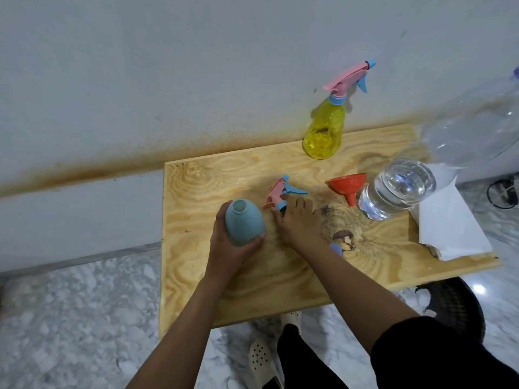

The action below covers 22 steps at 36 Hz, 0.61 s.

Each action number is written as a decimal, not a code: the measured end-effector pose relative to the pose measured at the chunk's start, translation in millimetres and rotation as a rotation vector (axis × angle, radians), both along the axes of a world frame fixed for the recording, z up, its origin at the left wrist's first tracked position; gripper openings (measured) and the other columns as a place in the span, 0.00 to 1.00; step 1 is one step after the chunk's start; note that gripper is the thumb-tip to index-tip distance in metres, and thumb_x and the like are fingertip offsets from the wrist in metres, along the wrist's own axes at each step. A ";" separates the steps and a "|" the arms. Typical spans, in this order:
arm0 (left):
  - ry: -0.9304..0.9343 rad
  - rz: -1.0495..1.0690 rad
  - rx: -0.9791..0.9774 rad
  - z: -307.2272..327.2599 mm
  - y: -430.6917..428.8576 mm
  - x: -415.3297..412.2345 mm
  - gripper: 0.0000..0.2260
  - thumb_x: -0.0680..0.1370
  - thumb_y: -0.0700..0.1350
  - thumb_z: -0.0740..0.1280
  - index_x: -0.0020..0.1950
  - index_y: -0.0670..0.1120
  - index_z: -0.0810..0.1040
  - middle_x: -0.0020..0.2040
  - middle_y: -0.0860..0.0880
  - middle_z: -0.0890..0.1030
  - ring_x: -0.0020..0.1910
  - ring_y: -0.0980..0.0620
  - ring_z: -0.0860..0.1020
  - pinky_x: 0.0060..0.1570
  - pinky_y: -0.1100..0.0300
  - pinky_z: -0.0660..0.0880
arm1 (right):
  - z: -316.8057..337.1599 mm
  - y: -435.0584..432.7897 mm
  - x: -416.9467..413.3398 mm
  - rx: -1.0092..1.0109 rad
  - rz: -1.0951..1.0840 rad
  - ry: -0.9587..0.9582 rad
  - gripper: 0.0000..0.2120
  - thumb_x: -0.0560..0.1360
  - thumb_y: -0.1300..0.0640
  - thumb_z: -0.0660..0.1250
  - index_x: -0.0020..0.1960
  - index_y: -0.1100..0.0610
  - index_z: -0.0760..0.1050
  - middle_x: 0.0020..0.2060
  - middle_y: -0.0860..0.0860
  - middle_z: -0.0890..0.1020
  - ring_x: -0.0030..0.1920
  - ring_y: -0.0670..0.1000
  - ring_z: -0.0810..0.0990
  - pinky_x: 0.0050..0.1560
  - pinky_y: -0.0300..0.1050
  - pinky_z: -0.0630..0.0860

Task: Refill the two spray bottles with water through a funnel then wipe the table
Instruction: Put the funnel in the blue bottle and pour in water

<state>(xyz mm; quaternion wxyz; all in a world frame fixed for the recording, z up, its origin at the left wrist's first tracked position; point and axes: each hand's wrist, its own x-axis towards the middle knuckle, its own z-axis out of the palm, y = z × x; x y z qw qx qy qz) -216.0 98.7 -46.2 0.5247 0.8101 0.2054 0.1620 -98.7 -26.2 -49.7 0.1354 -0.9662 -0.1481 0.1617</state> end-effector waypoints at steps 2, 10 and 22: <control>0.002 0.005 0.005 -0.6 -0.6 -0.1 0.39 0.61 0.60 0.75 0.66 0.70 0.56 0.67 0.55 0.68 0.63 0.52 0.71 0.55 0.50 0.77 | -1.8 -0.6 -2.1 0.019 -0.024 -0.016 0.29 0.79 0.39 0.49 0.69 0.60 0.62 0.65 0.58 0.69 0.64 0.57 0.65 0.61 0.54 0.64; 0.001 0.017 0.001 0.0 -3.3 -0.3 0.40 0.60 0.61 0.74 0.66 0.70 0.56 0.67 0.53 0.68 0.63 0.50 0.71 0.55 0.48 0.76 | 2.4 -20.0 2.2 0.290 -0.211 -0.301 0.22 0.77 0.46 0.58 0.62 0.61 0.69 0.58 0.58 0.73 0.58 0.58 0.70 0.55 0.51 0.68; -0.015 0.019 -0.006 -0.2 -7.5 0.7 0.38 0.60 0.62 0.73 0.63 0.75 0.55 0.65 0.54 0.69 0.62 0.50 0.71 0.56 0.49 0.75 | 29.0 -44.2 56.2 0.621 -0.593 -0.351 0.40 0.73 0.55 0.69 0.73 0.69 0.49 0.74 0.65 0.50 0.76 0.60 0.48 0.74 0.48 0.52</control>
